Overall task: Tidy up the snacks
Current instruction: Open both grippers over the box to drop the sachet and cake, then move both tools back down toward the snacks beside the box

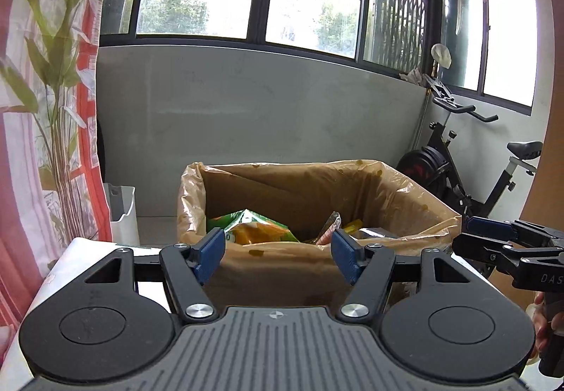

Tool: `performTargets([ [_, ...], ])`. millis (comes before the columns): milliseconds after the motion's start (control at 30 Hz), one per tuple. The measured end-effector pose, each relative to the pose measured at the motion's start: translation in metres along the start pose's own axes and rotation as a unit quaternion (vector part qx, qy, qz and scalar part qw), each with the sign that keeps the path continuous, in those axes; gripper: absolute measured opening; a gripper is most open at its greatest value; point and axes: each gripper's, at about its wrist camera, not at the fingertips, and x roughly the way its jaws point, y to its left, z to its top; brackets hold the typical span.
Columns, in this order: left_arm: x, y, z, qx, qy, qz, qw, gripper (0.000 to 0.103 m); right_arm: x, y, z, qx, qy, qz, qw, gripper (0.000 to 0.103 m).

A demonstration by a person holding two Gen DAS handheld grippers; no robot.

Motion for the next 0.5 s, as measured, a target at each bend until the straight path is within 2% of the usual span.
performTargets([
  [200, -0.025, 0.015, -0.031, -0.032, 0.004, 0.013, 0.9994, 0.066, -0.016, 0.011, -0.037, 0.004, 0.026, -0.005, 1.000, 0.066],
  [333, -0.018, 0.015, -0.052, -0.039, 0.040, 0.021, 0.9982, 0.058, -0.007, 0.008, -0.067, 0.022, 0.078, -0.007, 0.997, 0.059],
  [400, -0.015, 0.018, -0.061, -0.048, 0.053, 0.025, 0.9971, 0.057, 0.004, 0.004, -0.085, 0.040, 0.116, -0.011, 0.992, 0.053],
  [500, -0.007, 0.019, -0.070, -0.057, 0.070, 0.031, 0.9954, 0.057, 0.022, 0.000, -0.109, 0.057, 0.168, -0.020, 0.984, 0.052],
])
